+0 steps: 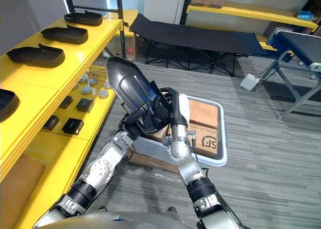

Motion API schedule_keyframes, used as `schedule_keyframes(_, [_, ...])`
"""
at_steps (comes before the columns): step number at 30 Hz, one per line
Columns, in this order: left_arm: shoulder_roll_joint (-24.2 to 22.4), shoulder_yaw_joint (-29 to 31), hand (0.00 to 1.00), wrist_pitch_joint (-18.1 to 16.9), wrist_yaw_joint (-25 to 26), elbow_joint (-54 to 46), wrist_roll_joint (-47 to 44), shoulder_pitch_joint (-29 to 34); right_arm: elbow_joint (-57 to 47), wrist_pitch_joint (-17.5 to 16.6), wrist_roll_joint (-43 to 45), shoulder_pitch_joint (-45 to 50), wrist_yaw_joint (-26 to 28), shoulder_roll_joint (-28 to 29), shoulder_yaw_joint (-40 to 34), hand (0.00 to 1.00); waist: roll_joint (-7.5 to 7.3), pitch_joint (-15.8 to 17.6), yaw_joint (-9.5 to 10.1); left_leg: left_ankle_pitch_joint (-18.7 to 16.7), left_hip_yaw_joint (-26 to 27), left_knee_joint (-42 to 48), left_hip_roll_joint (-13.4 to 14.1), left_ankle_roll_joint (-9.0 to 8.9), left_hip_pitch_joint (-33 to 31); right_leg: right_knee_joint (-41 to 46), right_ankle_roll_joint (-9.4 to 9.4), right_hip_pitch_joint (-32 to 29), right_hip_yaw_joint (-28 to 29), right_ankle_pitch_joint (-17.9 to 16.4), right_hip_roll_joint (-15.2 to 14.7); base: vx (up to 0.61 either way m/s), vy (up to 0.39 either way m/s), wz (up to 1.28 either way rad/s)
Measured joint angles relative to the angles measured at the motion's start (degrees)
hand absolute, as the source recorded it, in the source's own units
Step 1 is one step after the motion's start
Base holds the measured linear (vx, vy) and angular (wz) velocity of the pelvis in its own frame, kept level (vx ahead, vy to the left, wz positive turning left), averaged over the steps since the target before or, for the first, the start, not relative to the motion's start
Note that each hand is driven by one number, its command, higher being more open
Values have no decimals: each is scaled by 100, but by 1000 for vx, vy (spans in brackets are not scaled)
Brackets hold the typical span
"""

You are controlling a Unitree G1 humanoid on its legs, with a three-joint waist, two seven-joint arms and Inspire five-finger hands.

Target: Walk over and take three plastic housings, then place them on the shelf

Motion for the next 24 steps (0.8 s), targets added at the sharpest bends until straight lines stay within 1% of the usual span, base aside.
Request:
schedule_keyframes(2, [1,-16,0,-155,26,5,9,6,-78,-57,175,84,-42,105,18,0,-13,-1,-6,-6,1,-1,-2,-1,0,0,1,-3,-2,-1,-1,0,0,0])
schedule_keyframes(4, [-33,-15,0,-236,90,6,-10,16,-102,-109,351,155,-92,219,19,0,-54,8,-5,-12,1,-1,0,-2,0,0,-1,-4,-4,-7,0,0,0,0])
schedule_keyframes(6, [-39,6,0,-411,118,6,-11,108,-230,-167,379,357,-114,324,24,0,-100,1,-39,-29,13,-2,-4,-2,1,1,-3,-7,-6,-9,-1,0,0,0])
schedule_keyframes(10, [-77,12,0,-467,93,6,-63,258,-238,-214,434,531,-98,379,19,0,-126,-16,-72,-53,49,-4,-5,-5,1,3,-22,-31,-7,-21,-1,16,23,-4])
schedule_keyframes(12, [-120,11,0,-613,-44,6,-247,388,-294,-314,434,668,-87,429,22,0,-125,-16,-89,-68,86,-8,-1,-13,0,39,-39,-77,1,-41,0,21,23,-8])
schedule_keyframes(15, [-168,11,0,-865,-256,6,-265,527,-426,-339,430,785,-72,435,77,0,-125,-16,-102,-77,110,-9,0,-14,1,82,-45,-89,-1,-44,0,23,15,-5])
schedule_keyframes(16, [-201,11,0,-970,-302,6,-255,562,-463,-359,430,794,-51,436,104,100,-125,-16,-95,-77,113,-9,3,-14,5,120,-59,-100,-10,-54,0,0,0,0])
schedule_keyframes(18, [-214,11,0,-1139,-315,6,-205,565,-467,-448,431,792,-14,439,114,100,-125,-16,-84,-80,127,-9,3,-13,6,137,-75,-100,-47,-64,-2,0,0,0])
schedule_keyframes(20, [-243,54,0,-1456,-245,-7,194,565,-470,-538,431,868,40,433,216,100,-124,-17,-79,-85,122,-10,4,-12,6,145,-90,-97,-64,-77,-4,0,0,0])
schedule_keyframes(21, [-274,103,0,-1545,-183,-25,327,564,-476,-568,431,880,51,429,273,100,-123,-17,-79,-88,119,-10,4,-12,6,147,-90,-96,-68,-81,-4,0,0,0])
schedule_keyframes(22, [-347,288,0,-1663,72,-129,743,564,-485,-624,438,1026,55,433,454,100,-119,-19,-85,-98,118,-8,4,-12,6,149,-91,-96,-70,-86,-4,0,0,0])
schedule_keyframes(23, [-352,347,0,-1673,211,-179,969,563,-505,-630,453,1082,58,434,517,100,-115,-21,-83,-114,117,-8,4,-13,6,150,-92,-95,-71,-87,-4,0,0,0])
schedule_keyframes(24, [-371,497,0,-1682,488,-312,1361,563,-571,-635,568,1192,87,432,611,100,-113,-21,-81,-120,115,-5,4,-10,6,153,-94,-94,-73,-91,-6,0,0,0])
